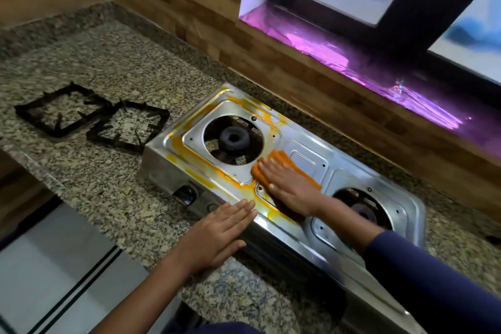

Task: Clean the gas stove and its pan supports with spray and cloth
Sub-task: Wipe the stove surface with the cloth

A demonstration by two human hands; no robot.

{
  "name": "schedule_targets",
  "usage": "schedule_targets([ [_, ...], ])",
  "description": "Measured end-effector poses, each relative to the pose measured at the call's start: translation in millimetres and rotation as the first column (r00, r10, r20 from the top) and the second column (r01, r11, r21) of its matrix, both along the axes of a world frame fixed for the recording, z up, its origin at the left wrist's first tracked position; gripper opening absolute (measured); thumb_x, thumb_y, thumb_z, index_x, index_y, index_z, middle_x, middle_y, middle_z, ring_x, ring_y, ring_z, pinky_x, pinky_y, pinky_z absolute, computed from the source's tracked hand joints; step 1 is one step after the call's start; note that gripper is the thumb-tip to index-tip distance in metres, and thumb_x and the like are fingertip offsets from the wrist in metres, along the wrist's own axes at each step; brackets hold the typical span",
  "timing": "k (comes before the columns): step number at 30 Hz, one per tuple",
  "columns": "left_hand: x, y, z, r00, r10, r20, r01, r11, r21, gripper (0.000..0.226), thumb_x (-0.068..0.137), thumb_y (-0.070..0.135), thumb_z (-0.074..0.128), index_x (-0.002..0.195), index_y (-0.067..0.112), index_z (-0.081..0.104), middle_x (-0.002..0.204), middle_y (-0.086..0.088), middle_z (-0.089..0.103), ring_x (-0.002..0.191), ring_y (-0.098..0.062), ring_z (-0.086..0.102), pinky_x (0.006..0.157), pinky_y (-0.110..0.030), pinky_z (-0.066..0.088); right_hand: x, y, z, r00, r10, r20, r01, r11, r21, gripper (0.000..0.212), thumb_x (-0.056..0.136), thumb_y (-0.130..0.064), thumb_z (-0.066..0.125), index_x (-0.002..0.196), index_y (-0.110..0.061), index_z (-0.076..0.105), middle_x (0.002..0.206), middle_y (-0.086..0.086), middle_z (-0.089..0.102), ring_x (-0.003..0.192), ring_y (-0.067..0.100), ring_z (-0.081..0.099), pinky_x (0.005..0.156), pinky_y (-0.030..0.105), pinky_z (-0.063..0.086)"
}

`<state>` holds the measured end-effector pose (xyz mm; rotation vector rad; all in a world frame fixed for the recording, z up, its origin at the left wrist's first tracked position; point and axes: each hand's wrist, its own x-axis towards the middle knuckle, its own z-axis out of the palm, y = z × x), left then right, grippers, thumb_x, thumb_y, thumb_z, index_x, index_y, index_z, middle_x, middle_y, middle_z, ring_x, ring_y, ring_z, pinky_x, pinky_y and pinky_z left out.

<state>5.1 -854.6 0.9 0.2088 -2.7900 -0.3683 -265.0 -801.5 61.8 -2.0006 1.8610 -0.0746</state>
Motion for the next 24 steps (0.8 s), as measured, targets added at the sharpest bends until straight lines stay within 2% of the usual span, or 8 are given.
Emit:
schedule_targets([
  [3,-0.8,1.7,-1.5,1.0,0.009,-0.003,-0.009,1.0,-0.009,0.061,0.102,0.04,0.042,0.152,0.009,0.027,0.161,-0.006,0.021,0.15,-0.02,0.016,0.118,-0.039,0.023,32.0,30.7,0.3,0.999,-0.015,0.041,0.014,1.0,0.017,0.058,0.103,-0.041,0.023,0.156,-0.022,0.008,0.164,-0.003,-0.001,0.15,0.009,-0.008,0.121,0.03,-0.008],
  [6,3.9,-2.0,-4.4,0.999,0.052,0.008,-0.052,0.999,0.008,0.064,0.101,0.043,0.04,0.153,0.009,0.025,0.162,-0.007,0.019,0.15,-0.021,0.016,0.118,-0.039,0.021,60.2,45.8,3.8,0.989,-0.138,0.053,0.135,0.99,0.046,0.059,0.105,-0.042,0.022,0.156,-0.022,0.0,0.16,-0.007,-0.014,0.148,0.008,-0.018,0.121,0.031,-0.011],
  [8,12.7,-9.6,-4.1,0.988,0.154,0.019,-0.154,0.987,0.039,0.066,0.101,0.047,0.035,0.154,0.011,0.02,0.163,-0.006,0.015,0.15,-0.021,0.014,0.118,-0.041,0.02,77.1,45.8,5.9,0.966,-0.254,0.05,0.25,0.965,0.083,0.059,0.106,-0.043,0.019,0.155,-0.023,-0.006,0.16,-0.007,-0.019,0.146,0.007,-0.024,0.121,0.033,-0.013],
  [11,31.4,-30.2,-1.7,0.937,0.345,0.053,-0.349,0.932,0.103,0.066,0.102,0.05,0.026,0.156,0.015,0.012,0.164,-0.002,0.008,0.151,-0.019,0.007,0.12,-0.042,0.014,100.9,33.8,4.8,0.907,-0.418,0.057,0.408,0.903,0.135,0.061,0.105,-0.043,0.015,0.154,-0.021,-0.014,0.16,-0.004,-0.024,0.144,0.01,-0.028,0.119,0.034,-0.017],
  [15,54.8,-60.8,-0.6,0.852,0.517,0.081,-0.524,0.838,0.155,0.065,0.102,0.05,0.017,0.156,0.016,0.005,0.164,-0.002,0.002,0.151,-0.016,0.001,0.122,-0.041,0.008,126.1,-0.6,0.0,0.856,-0.513,0.059,0.503,0.854,0.131,0.064,0.104,-0.043,0.015,0.153,-0.017,-0.018,0.16,0.003,-0.026,0.145,0.015,-0.028,0.119,0.039,-0.017],
  [20,68.8,-97.6,2.6,0.773,0.629,0.077,-0.626,0.739,0.248,0.067,0.1,0.05,0.015,0.156,0.014,0.006,0.164,-0.001,-0.001,0.15,-0.012,-0.007,0.122,-0.036,0.001,155.6,-57.5,4.9,0.804,-0.588,0.088,0.567,0.803,0.186,0.068,0.104,-0.039,0.02,0.153,-0.009,-0.016,0.16,0.008,-0.027,0.146,0.022,-0.027,0.117,0.041,-0.019],
  [24,76.6,-129.7,3.5,0.739,0.667,0.094,-0.649,0.667,0.367,0.069,0.098,0.055,0.01,0.156,0.017,0.005,0.163,0.002,-0.001,0.15,-0.008,-0.008,0.123,-0.037,0.003,169.2,-104.2,20.8,0.684,-0.706,0.182,0.629,0.698,0.343,0.067,0.104,-0.036,0.024,0.154,-0.007,-0.009,0.161,0.011,-0.022,0.148,0.024,-0.022,0.119,0.044,-0.012],
])
